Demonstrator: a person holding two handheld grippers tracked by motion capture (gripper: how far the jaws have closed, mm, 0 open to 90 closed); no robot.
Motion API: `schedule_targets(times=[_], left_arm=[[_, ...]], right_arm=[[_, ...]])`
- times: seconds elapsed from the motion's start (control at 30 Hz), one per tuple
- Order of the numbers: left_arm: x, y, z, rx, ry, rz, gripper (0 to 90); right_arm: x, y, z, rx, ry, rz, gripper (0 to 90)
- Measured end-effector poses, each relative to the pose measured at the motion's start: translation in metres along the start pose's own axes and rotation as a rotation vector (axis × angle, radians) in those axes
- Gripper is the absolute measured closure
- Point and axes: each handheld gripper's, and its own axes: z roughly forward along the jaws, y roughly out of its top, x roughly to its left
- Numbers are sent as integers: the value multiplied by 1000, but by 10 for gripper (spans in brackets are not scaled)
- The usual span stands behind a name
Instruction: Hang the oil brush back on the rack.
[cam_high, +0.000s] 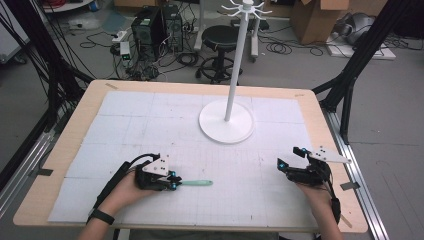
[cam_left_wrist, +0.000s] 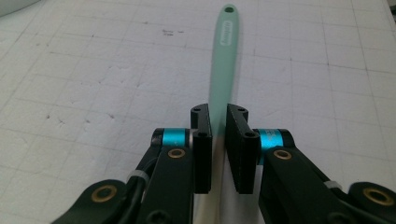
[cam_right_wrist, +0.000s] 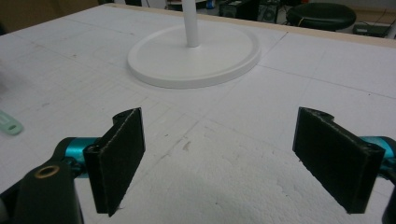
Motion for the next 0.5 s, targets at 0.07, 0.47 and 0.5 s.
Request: schedule_targets(times=[0.07,0.47,0.5], left_arm=[[1,0,0,-3,-3,-7,816],[1,6,-7,-71,41,-30,820],[1,7,-9,-79,46,-31,820]], right_arm=[[0,0,0,-2,1,-3,161],[-1,0,-2,-4,0,10,161],[-1,0,-2,-7,-1,9,161]])
